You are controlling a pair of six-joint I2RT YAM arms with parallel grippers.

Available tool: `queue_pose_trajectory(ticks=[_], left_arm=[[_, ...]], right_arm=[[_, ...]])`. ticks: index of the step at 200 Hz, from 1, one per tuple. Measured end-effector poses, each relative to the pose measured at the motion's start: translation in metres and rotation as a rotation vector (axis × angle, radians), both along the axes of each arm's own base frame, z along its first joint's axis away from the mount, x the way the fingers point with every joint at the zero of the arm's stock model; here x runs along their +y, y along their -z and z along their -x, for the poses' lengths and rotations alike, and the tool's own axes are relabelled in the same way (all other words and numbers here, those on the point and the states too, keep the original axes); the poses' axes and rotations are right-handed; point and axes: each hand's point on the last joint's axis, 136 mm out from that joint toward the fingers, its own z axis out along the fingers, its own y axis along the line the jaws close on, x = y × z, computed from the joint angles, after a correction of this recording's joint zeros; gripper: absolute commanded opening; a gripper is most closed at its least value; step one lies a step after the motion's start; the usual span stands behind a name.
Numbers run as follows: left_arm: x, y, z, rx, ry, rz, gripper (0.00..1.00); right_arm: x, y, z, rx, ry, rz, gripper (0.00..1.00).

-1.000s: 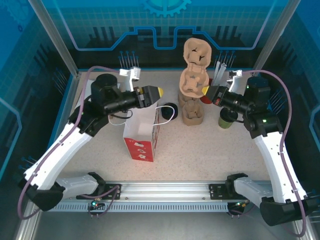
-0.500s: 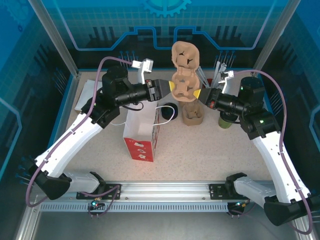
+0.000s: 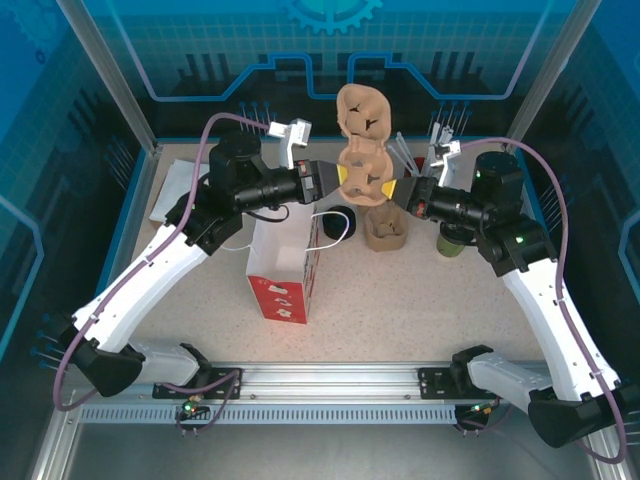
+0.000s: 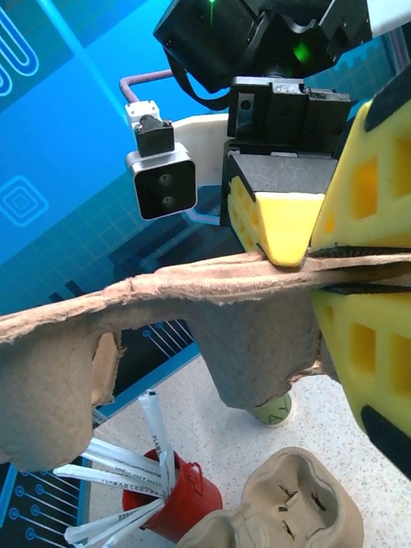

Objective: Pack the takeout coffee

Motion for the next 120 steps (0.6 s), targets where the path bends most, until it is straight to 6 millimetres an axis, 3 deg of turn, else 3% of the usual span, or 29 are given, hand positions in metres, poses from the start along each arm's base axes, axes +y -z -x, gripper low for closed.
queue_pose_trajectory(ticks=[40,79,105,120], left_arm=[[0.005,0.016,0.005,0.012,-0.011,-0.089,0.01],[0.015,0.028,0.024,0.009,0.003,-0.186,0.0],[0.015,0.029,0.036,-0.005,0.03,-0.214,0.0],[0.013,0.031,0.042,-0.007,0.049,-0.227,0.0]], right_arm=[[-0.016,-0.011,0.004,-0.136,0.032,0.176,0.45],[-0.04,-0.023,0.014,-0.35,0.047,0.444,0.76],[-0.045,-0.033,0.022,-0.532,-0.009,0.588,0.91],[-0.044,-0.039,0.026,-0.637,-0.055,0.66,0.93]])
